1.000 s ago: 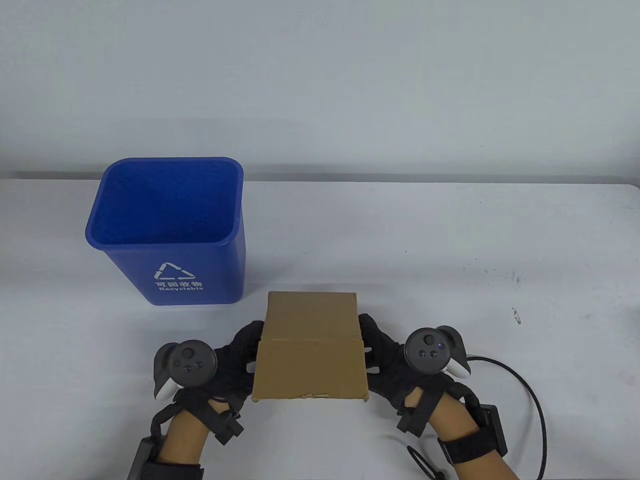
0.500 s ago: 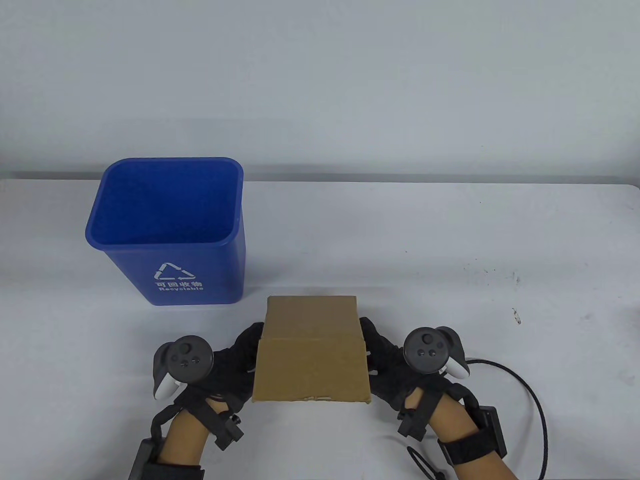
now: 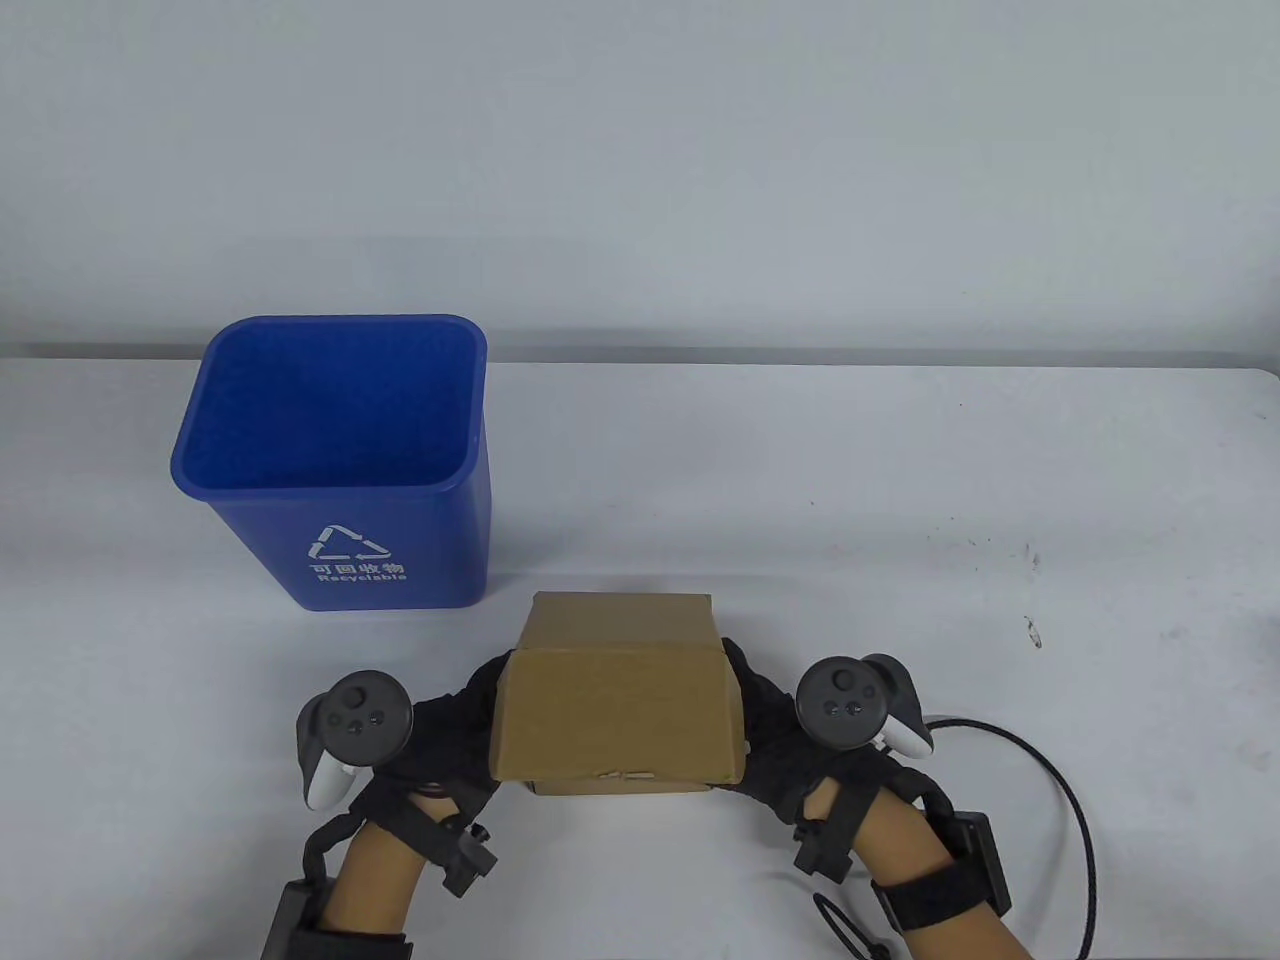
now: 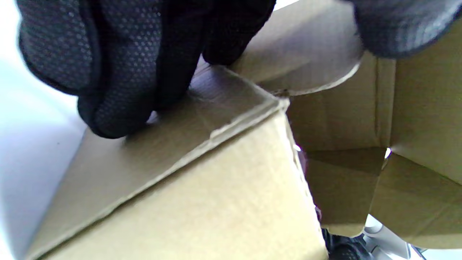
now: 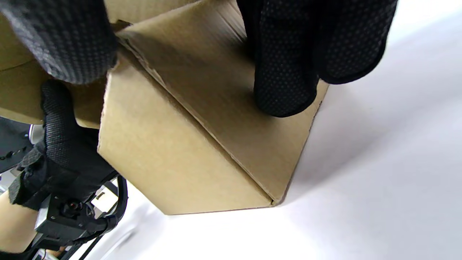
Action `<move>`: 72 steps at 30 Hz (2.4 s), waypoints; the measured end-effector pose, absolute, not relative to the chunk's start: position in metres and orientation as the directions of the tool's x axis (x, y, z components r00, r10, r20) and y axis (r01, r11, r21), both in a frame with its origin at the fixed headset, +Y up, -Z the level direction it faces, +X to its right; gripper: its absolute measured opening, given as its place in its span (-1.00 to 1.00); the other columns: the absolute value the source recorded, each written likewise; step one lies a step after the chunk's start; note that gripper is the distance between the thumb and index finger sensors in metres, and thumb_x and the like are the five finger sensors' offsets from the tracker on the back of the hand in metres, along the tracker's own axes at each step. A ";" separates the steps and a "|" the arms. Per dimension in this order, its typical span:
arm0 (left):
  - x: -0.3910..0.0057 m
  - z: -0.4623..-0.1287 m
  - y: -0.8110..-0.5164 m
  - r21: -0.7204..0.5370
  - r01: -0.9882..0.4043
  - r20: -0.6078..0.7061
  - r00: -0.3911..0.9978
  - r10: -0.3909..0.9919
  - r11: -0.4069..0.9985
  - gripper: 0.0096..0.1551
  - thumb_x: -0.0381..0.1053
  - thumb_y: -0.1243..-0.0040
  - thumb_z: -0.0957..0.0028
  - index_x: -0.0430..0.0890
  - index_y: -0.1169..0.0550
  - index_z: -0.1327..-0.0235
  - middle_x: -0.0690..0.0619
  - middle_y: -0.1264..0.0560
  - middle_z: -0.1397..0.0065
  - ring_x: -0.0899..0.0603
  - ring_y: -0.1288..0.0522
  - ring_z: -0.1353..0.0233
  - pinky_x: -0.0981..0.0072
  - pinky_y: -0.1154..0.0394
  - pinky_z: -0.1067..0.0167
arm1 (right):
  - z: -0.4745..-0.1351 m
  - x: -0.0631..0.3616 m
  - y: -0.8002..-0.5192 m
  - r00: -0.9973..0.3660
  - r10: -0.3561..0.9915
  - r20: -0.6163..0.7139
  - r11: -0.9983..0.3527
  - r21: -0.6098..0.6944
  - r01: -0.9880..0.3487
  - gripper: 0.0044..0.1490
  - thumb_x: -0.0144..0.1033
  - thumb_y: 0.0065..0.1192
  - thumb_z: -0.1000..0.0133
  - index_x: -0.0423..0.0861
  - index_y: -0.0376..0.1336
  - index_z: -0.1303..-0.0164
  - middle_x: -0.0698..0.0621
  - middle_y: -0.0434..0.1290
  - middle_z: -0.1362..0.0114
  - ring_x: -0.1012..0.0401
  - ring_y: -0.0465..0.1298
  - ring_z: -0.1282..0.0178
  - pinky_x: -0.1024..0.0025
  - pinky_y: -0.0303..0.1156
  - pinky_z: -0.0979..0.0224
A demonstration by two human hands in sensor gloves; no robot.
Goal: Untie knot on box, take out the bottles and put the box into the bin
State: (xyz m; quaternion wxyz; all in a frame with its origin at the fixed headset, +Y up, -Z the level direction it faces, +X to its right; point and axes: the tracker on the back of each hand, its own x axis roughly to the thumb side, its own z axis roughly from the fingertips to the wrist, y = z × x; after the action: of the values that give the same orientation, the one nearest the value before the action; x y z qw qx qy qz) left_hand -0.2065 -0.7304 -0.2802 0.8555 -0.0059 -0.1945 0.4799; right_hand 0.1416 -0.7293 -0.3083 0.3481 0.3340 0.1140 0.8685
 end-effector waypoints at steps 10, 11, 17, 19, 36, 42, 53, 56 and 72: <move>-0.199 -0.279 -0.727 -0.253 -0.690 0.395 0.566 0.724 0.678 0.29 0.54 -0.24 0.11 -0.24 -0.10 -0.60 -0.31 -0.42 -0.36 -0.50 -0.65 -0.22 -0.33 -0.51 -0.20 | -0.309 0.143 -0.729 -0.524 0.703 0.480 -0.710 0.432 -0.557 0.31 0.34 0.12 -0.05 -0.37 -0.28 -0.55 -0.37 0.14 -0.49 -0.14 0.57 -0.25 -0.11 0.43 -0.30; -0.198 -0.279 -0.726 -0.245 -0.669 0.399 0.590 0.702 0.701 0.25 0.50 -0.27 0.09 -0.22 -0.09 -0.59 -0.30 -0.41 -0.37 -0.48 -0.65 -0.23 -0.31 -0.51 -0.21 | -0.309 0.143 -0.730 -0.524 0.705 0.479 -0.708 0.431 -0.559 0.31 0.34 0.11 -0.05 -0.37 -0.28 -0.55 -0.38 0.14 -0.49 -0.14 0.57 -0.25 -0.12 0.43 -0.30; -0.195 -0.280 -0.727 -0.251 -0.662 0.387 0.601 0.700 0.707 0.13 0.32 -0.31 0.00 -0.18 -0.05 -0.59 -0.27 -0.38 -0.38 -0.47 -0.63 -0.24 -0.32 -0.48 -0.22 | -0.309 0.146 -0.726 -0.531 0.712 0.459 -0.700 0.407 -0.587 0.29 0.33 0.11 -0.05 -0.38 -0.24 -0.55 -0.38 0.19 -0.47 -0.15 0.58 -0.24 -0.15 0.42 -0.28; -0.195 -0.280 -0.727 -0.254 -0.661 0.385 0.601 0.701 0.706 0.13 0.33 -0.31 0.00 -0.17 -0.04 -0.59 -0.27 -0.38 -0.39 -0.47 -0.62 -0.25 -0.32 -0.48 -0.23 | -0.310 0.147 -0.723 -0.536 0.705 0.464 -0.706 0.384 -0.596 0.27 0.32 0.12 -0.05 -0.37 -0.21 -0.56 -0.36 0.21 -0.46 -0.16 0.58 -0.23 -0.16 0.42 -0.27; -0.193 -0.282 -0.726 -0.260 -0.637 0.399 0.614 0.681 0.726 0.13 0.32 -0.32 0.00 -0.20 -0.07 -0.59 -0.25 -0.40 -0.37 -0.45 -0.64 -0.23 -0.32 -0.48 -0.22 | -0.316 0.149 -0.716 -0.601 0.663 0.446 -0.730 0.211 -0.649 0.15 0.28 0.17 -0.03 -0.33 -0.02 -0.53 -0.26 0.39 -0.36 -0.08 0.66 -0.06 -0.10 0.48 -0.18; -0.191 -0.282 -0.724 -0.241 -0.610 0.408 0.642 0.650 0.755 0.15 0.33 -0.32 0.01 -0.22 -0.07 -0.59 -0.24 -0.42 -0.37 -0.46 -0.64 -0.23 -0.33 -0.48 -0.22 | -0.310 0.151 -0.707 -0.578 0.686 0.441 -0.687 0.133 -0.714 0.09 0.24 0.18 -0.04 -0.34 0.06 -0.49 -0.22 0.48 -0.26 -0.03 0.71 0.05 -0.06 0.53 -0.11; -0.190 -0.282 -0.721 -0.220 -0.575 0.422 0.672 0.608 0.788 0.13 0.34 -0.32 0.02 -0.22 -0.11 -0.58 -0.22 -0.44 -0.36 -0.46 -0.63 -0.24 -0.33 -0.48 -0.22 | -0.309 0.151 -0.693 -0.575 0.701 0.422 -0.644 0.026 -0.765 -0.03 0.15 0.17 -0.08 -0.34 0.16 -0.43 -0.19 0.56 -0.17 0.01 0.75 0.16 -0.02 0.57 -0.04; -0.189 -0.282 -0.721 -0.220 -0.572 0.425 0.673 0.606 0.790 0.13 0.34 -0.33 0.02 -0.22 -0.11 -0.58 -0.23 -0.44 -0.37 -0.47 -0.63 -0.24 -0.34 -0.48 -0.22 | -0.311 0.152 -0.687 -0.560 0.722 0.406 -0.614 0.003 -0.790 -0.05 0.14 0.18 -0.08 -0.35 0.19 -0.41 -0.18 0.59 -0.13 0.03 0.75 0.19 -0.01 0.59 -0.01; -0.190 -0.281 -0.720 -0.217 -0.571 0.420 0.677 0.604 0.791 0.13 0.35 -0.32 0.02 -0.20 -0.11 -0.59 -0.22 -0.45 -0.36 -0.47 -0.63 -0.24 -0.34 -0.47 -0.22 | -0.333 0.146 -0.650 -0.589 0.723 0.361 -0.561 -0.192 -0.806 -0.14 0.06 0.22 -0.10 -0.33 0.22 -0.38 -0.15 0.58 -0.15 0.04 0.75 0.17 0.00 0.58 -0.03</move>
State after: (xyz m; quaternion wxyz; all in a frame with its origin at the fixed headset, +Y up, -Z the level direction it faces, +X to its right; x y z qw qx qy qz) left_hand -0.1898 -0.7202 -0.2812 0.9151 -0.0338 -0.2414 0.3212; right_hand 0.1458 -0.6499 -0.3326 0.4367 0.1215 -0.1703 0.8750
